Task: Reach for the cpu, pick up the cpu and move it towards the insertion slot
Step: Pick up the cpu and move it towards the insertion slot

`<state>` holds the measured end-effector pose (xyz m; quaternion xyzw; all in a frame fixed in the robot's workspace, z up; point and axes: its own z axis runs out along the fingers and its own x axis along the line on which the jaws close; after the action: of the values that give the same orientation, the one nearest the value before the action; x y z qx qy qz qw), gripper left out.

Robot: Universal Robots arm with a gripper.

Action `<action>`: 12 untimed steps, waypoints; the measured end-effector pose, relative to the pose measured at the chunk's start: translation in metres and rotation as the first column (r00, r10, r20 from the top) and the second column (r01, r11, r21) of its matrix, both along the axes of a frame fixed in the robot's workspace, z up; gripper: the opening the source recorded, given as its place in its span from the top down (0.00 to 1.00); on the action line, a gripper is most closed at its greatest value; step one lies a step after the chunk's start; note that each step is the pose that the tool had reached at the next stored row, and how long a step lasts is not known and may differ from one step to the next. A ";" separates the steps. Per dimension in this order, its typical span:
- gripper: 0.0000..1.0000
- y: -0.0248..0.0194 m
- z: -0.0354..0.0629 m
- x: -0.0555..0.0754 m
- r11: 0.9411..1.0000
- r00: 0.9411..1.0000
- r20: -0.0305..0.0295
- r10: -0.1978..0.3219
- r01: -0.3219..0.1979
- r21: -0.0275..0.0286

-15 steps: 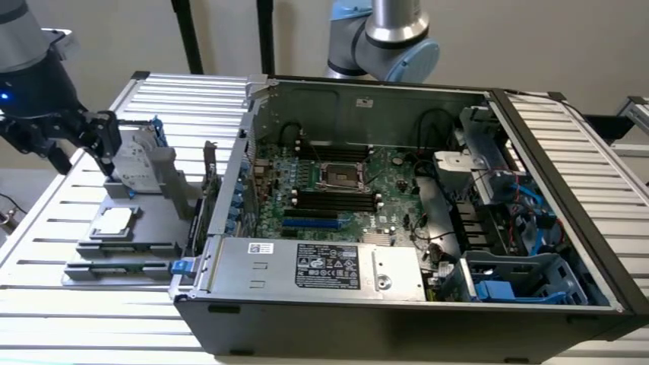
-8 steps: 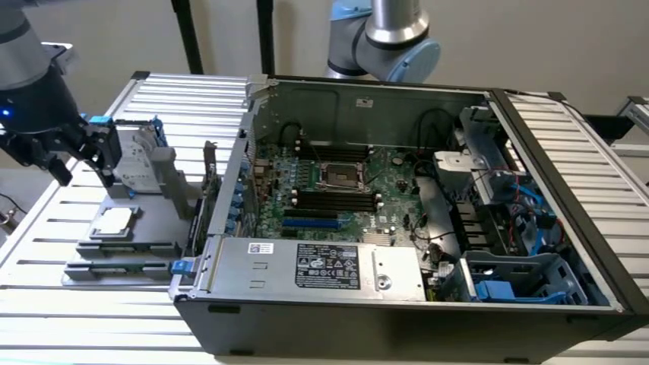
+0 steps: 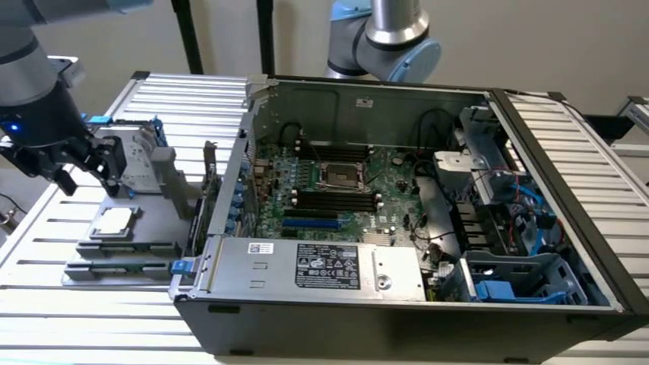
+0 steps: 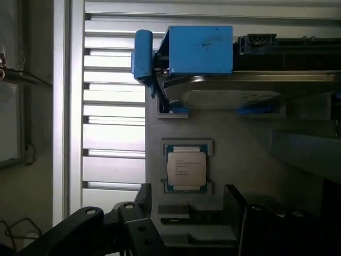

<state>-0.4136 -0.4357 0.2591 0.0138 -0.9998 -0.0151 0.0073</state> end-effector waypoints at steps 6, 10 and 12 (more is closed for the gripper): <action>0.35 0.0000 -0.0108 0.001 1.000 1.000 0.001 0.007 -0.007 -0.001; 0.35 0.0000 -0.0182 0.001 1.000 1.000 0.002 0.014 -0.014 -0.002; 0.35 0.0000 -0.0218 0.001 1.000 1.000 0.003 0.017 -0.017 -0.002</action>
<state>-0.4122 -0.4357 0.2373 0.0224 -0.9996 -0.0138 0.0061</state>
